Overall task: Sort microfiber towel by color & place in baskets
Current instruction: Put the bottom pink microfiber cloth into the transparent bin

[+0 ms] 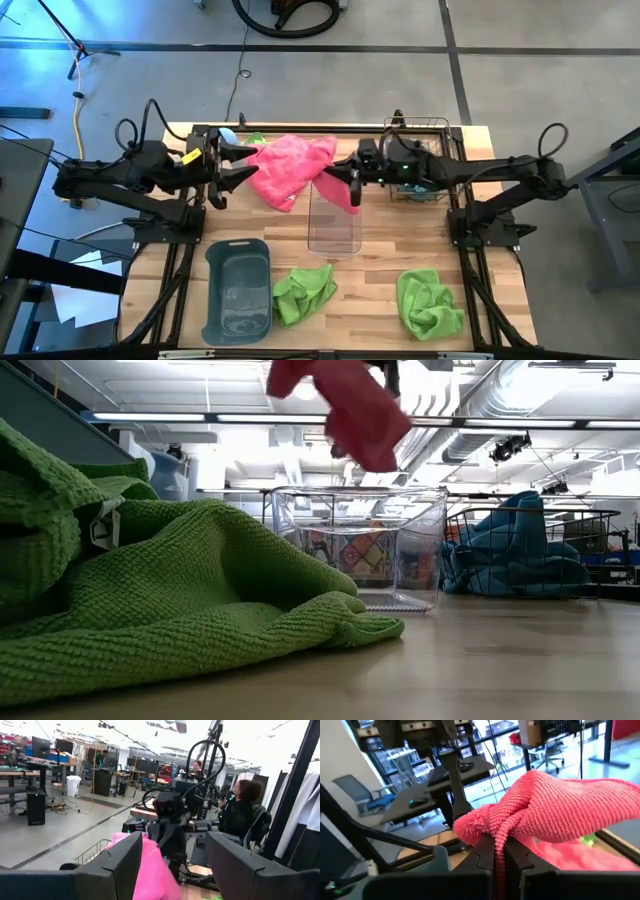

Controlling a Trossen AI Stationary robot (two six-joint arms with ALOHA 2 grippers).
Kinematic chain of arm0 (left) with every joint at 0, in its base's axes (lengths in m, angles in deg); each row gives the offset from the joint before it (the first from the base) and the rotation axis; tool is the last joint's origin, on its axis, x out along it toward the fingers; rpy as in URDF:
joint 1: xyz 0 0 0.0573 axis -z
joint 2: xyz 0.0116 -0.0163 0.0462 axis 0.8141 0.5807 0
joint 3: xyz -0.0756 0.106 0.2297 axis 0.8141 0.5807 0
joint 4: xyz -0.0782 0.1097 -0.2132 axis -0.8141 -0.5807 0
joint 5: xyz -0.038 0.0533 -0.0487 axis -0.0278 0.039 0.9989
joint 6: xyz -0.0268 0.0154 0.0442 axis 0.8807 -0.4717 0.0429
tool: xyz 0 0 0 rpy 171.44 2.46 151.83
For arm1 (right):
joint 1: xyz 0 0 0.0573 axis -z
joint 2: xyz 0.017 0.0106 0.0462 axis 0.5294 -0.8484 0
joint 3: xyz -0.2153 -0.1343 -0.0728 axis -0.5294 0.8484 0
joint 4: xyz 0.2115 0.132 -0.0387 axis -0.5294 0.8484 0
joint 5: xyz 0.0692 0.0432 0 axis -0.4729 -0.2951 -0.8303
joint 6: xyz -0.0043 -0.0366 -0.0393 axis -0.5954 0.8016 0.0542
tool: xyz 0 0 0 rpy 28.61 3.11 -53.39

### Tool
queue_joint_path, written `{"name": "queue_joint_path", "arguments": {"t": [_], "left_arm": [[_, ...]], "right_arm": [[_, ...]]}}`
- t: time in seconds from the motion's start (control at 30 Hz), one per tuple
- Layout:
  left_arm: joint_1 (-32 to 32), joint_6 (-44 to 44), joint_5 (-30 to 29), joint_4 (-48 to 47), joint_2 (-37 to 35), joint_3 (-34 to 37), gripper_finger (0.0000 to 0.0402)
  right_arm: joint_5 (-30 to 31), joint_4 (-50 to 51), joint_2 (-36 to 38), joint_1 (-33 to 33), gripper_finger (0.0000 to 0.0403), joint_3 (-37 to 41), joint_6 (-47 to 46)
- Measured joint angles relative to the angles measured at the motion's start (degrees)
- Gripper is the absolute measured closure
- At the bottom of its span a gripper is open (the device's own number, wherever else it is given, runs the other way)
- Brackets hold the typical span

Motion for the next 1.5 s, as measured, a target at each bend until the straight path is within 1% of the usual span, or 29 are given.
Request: {"name": "queue_joint_path", "arguments": {"t": [0.13, 0.27, 0.4, 0.53, 0.6, 0.63, 0.7, 0.9, 1.07, 1.13, 1.2, 1.37, 1.5], "left_arm": [[0.0, 0.5, 0.02, -1.49, 0.04, 0.0, 0.0197], [0.0, 1.6, 0.04, -2.81, 0.07, 0.0, 0.0197], [0.0, 1.66, 0.04, -3.19, 0.04, 0.0, 0.0197], [0.0, 2.24, 0.02, -3.23, 0.07, 0.0, 0.0197], [0.0, 2.62, 0.02, -3.25, 0.07, 0.0, 0.0197], [0.0, 2.62, 0.02, -3.27, 0.07, 0.0, 0.0197], [0.0, 2.64, 0.02, -3.26, 0.05, 0.0, 0.0197], [0.0, 2.62, -0.16, -3.3, 0.07, 0.0, 0.0197], [-0.02, 2.62, -1.7, -3.73, 0.13, 0.0, 0.0197], [0.0, 2.6, -2.06, -3.77, 0.15, 0.0, 0.0197], [0.0, 2.6, -2.14, -3.98, 0.15, 0.0, 0.0197], [0.02, 2.6, -2.17, -4.35, 0.48, 0.0, 0.0197], [0.02, 2.6, -2.19, -4.3, 0.66, 0.0, 0.0197]], "right_arm": [[0.03, -1.08, -4.1, -0.19, 0.0403, 0.33, 0.26], [0.04, -3.56, -5.53, -1.05, 0.0403, 4.3, -1.27], [1.63, -12.74, -5.17, -1.99, 0.0403, 11.77, -4.58], [5.04, -25.56, -4.83, -3.11, 0.0403, 19.52, -8.34], [5.21, -27.83, -4.78, -3.92, 0.0403, 21.85, -9.31], [5.11, -27.2, -4.47, -4.49, 0.0403, 22.54, -9.95], [5.04, -22.93, -3.44, -5.63, 0.0403, 23.31, -10.87], [5.0, -4.03, 1.0, -7.91, 0.0403, 22.0, -9.91], [4.97, 7.78, 2.92, -7.3, 0.0403, 18.64, -7.49], [3.35, 13.53, 2.7, -6.58, 0.0403, 16.36, -6.29], [1.2, 16.97, 1.11, -6.01, 0.0403, 13.94, -4.9], [-1.17, 23.74, -3.62, -5.61, 0.0403, 7.39, 1.16], [-3.04, 31.51, -9.85, -5.57, 0.0403, 0.09, 5.96]]}}
